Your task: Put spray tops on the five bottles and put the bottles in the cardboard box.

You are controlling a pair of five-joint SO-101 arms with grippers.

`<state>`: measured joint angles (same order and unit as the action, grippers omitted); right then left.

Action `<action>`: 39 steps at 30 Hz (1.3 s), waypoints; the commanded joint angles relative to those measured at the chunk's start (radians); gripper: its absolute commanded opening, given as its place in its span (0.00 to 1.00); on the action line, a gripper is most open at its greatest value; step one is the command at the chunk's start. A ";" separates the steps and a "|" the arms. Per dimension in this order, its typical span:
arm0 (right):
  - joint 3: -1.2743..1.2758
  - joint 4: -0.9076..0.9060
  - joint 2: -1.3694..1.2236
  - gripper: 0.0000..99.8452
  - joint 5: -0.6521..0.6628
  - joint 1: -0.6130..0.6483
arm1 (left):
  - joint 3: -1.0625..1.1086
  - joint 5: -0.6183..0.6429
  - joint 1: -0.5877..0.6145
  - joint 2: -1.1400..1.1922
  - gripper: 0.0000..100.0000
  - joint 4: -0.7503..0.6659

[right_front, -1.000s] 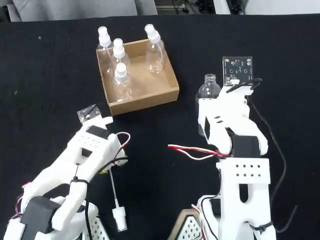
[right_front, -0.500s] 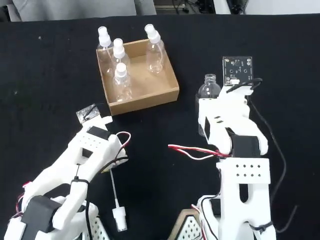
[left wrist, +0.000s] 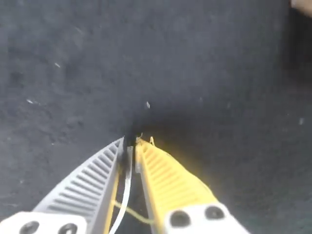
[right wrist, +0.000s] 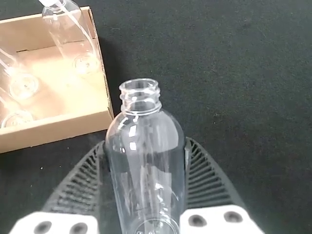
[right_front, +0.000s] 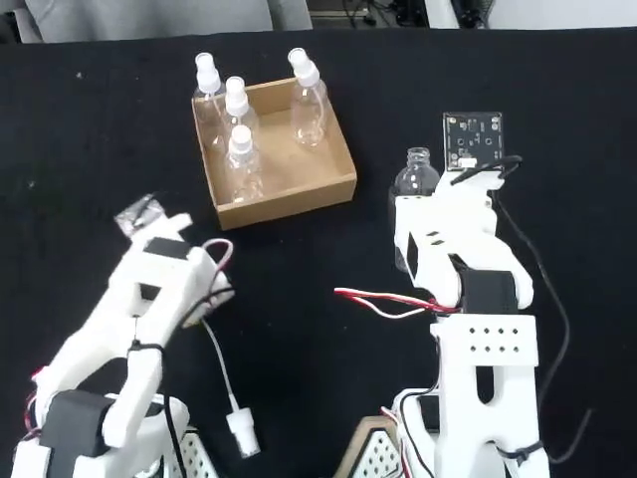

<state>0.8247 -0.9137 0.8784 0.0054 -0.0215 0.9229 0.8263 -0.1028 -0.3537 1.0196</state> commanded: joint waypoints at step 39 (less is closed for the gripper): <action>-0.002 0.029 0.030 0.03 0.000 -0.021 | -0.243 0.104 0.553 -0.014 0.03 0.063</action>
<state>0.8247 -0.9137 0.8784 0.0054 -0.0215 0.7388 0.9244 0.3836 -0.3537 1.0963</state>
